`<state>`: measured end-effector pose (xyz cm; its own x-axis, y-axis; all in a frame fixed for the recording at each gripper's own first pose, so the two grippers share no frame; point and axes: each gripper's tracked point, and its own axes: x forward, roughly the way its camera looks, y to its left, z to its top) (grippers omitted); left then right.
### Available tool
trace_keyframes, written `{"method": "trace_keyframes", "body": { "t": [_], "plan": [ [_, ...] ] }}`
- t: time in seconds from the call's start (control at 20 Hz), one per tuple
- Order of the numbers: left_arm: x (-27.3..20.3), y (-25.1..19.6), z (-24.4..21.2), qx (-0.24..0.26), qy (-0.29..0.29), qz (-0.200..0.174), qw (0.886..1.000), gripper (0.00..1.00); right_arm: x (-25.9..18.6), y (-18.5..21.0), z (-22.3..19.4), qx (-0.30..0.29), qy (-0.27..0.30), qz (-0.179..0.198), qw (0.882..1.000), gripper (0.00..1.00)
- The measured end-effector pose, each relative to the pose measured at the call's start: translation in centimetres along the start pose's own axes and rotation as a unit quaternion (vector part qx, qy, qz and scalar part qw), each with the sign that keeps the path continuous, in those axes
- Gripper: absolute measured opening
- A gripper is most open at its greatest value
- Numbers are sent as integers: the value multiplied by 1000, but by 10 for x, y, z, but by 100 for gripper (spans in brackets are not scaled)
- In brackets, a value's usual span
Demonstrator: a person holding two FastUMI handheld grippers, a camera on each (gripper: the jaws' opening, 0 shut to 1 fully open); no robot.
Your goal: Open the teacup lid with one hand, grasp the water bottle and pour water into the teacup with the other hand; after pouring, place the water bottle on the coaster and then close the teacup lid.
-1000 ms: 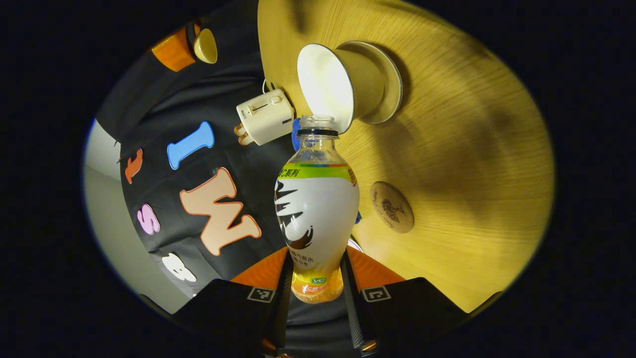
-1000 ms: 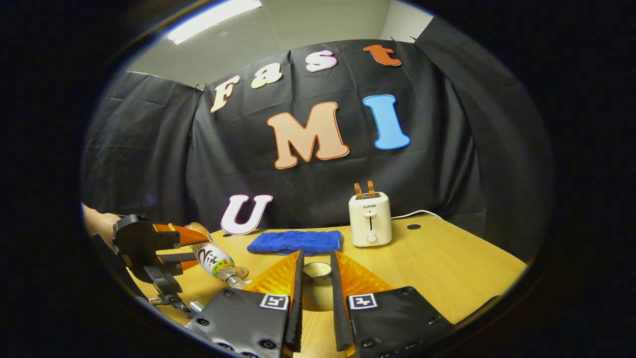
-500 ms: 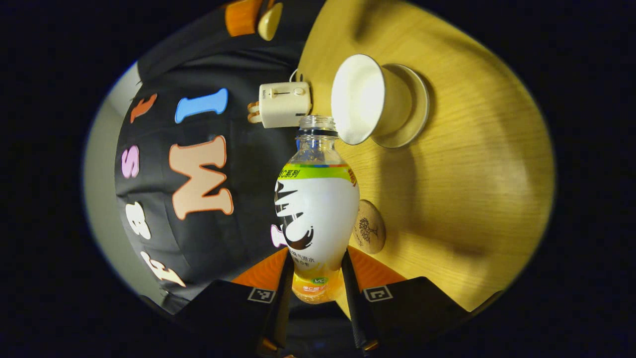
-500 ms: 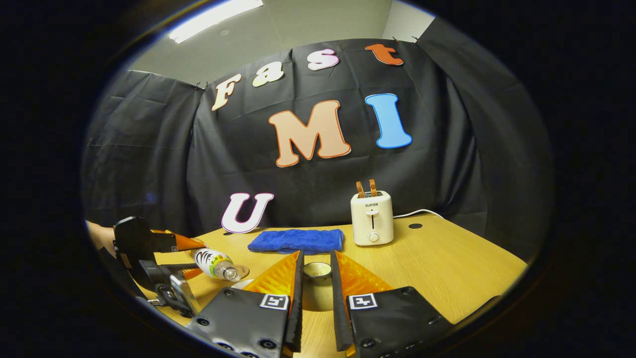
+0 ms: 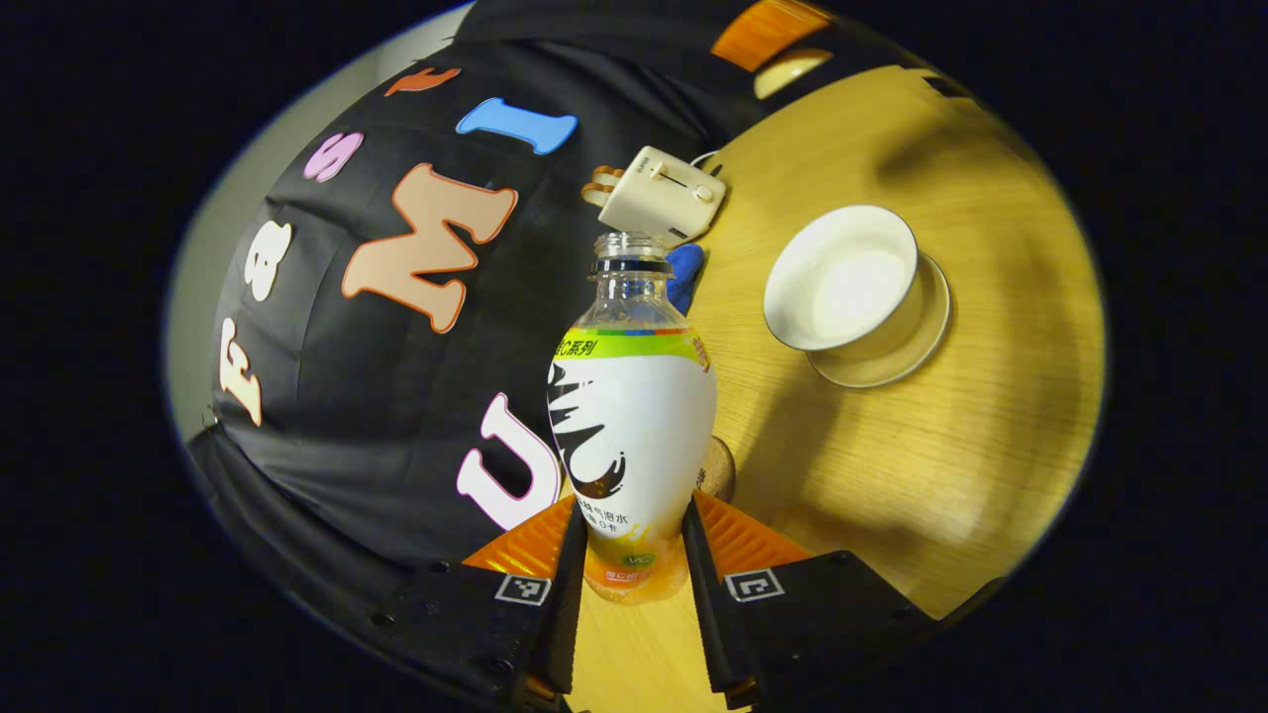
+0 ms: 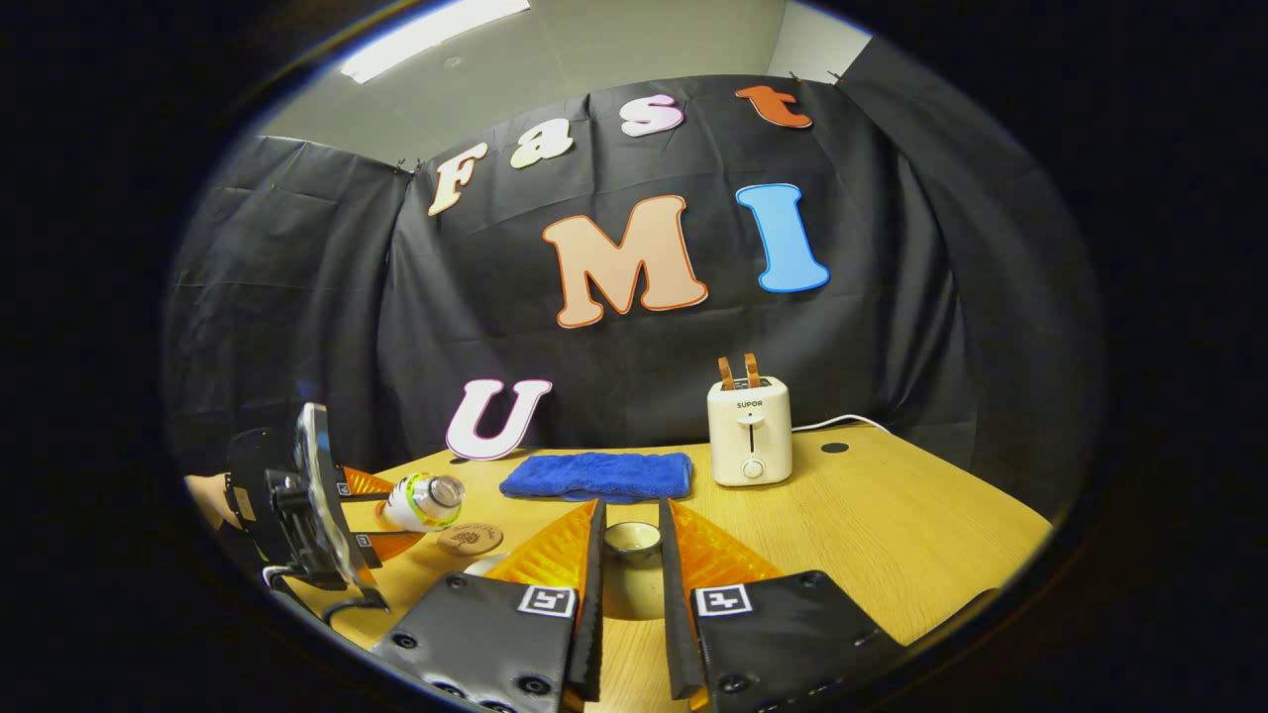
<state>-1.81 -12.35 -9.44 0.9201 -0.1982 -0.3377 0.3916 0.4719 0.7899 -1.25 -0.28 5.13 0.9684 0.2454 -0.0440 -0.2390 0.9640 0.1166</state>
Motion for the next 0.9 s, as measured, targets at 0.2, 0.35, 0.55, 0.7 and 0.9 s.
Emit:
{"method": "trace_keyframes", "body": {
  "t": [0.2,0.35,0.55,0.7,0.9],
  "plan": [
    [7,-15,9,-132,-6,-5,991,49,0,6,-2,-3,2,5,1000,29],
    [8,-24,17,-207,-12,-16,978,49,2,8,-5,-6,5,8,1000,31],
    [13,-23,19,-248,-16,-11,969,46,3,9,-7,-7,8,8,1000,30],
    [13,-27,28,-296,-28,-19,955,49,5,8,-13,-6,15,8,1000,30],
    [16,-30,36,-368,-51,-13,928,46,6,8,-14,-7,16,9,1000,31]
  ]
}}
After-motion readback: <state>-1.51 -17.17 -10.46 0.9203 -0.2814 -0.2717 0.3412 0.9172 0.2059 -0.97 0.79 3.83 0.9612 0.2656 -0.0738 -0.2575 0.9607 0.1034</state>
